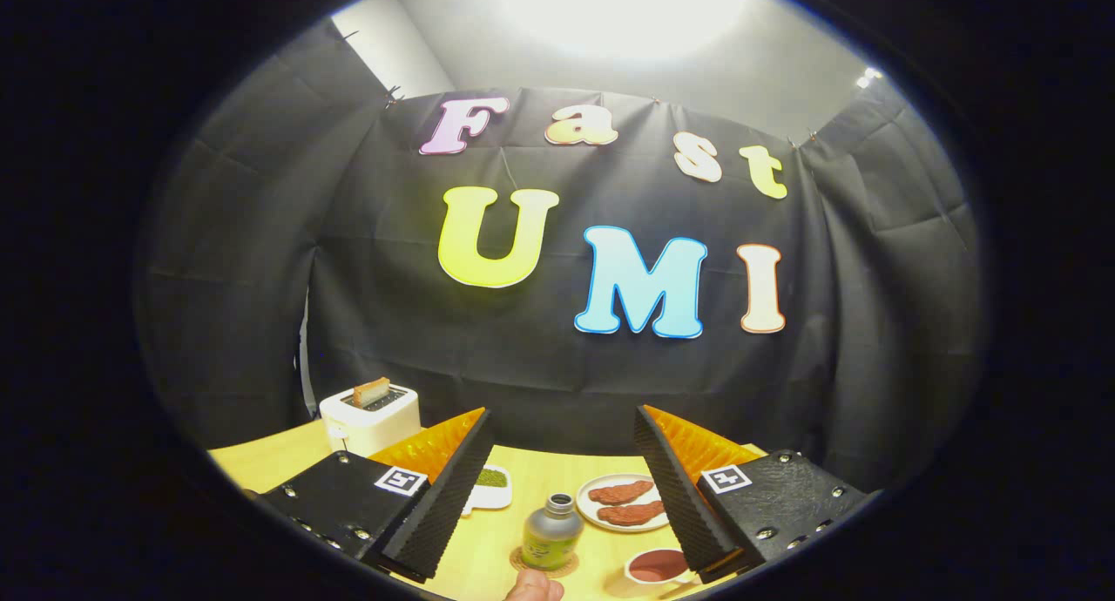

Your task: Take the bottle from table, then pour the juice into the cup, finally place the bottle on the coaster

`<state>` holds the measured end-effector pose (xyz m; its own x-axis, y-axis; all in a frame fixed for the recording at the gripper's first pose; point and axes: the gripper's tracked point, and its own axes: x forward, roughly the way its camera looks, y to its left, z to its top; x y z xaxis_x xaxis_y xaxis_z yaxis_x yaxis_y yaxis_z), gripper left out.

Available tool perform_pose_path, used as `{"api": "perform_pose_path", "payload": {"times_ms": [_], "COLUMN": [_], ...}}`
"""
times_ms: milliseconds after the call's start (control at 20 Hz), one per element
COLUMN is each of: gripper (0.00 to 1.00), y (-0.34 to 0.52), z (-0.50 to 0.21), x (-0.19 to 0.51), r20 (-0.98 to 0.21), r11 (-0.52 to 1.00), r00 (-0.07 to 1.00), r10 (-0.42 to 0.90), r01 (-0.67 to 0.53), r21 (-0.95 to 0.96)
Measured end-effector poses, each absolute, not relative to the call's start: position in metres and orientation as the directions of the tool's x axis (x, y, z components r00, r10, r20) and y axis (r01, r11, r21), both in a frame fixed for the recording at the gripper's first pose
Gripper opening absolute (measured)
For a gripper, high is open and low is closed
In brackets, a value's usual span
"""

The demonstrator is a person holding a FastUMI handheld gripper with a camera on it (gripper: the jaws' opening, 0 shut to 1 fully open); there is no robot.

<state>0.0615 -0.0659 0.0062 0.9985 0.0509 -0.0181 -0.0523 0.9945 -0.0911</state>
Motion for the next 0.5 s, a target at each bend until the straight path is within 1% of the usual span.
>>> {"api": "perform_pose_path", "payload": {"times_ms": [100, 250, 350, 500], "gripper": [0.99, 0.99, 0.99, 0.99], "y": [-0.073, -0.088, -0.099, -0.126], "z": [0.025, 0.056, 0.067, 0.074], "x": [0.054, 0.048, 0.044, 0.038], "r20": [-0.021, -0.018, -0.032, -0.020], "r11": [0.993, 0.997, 0.997, 0.998], "r00": [0.999, 1.000, 0.999, 1.000], "r10": [0.041, 0.013, 0.008, -0.008], "r01": [-0.043, -0.014, -0.011, 0.007], "r21": [-0.110, -0.076, -0.074, -0.066]}}
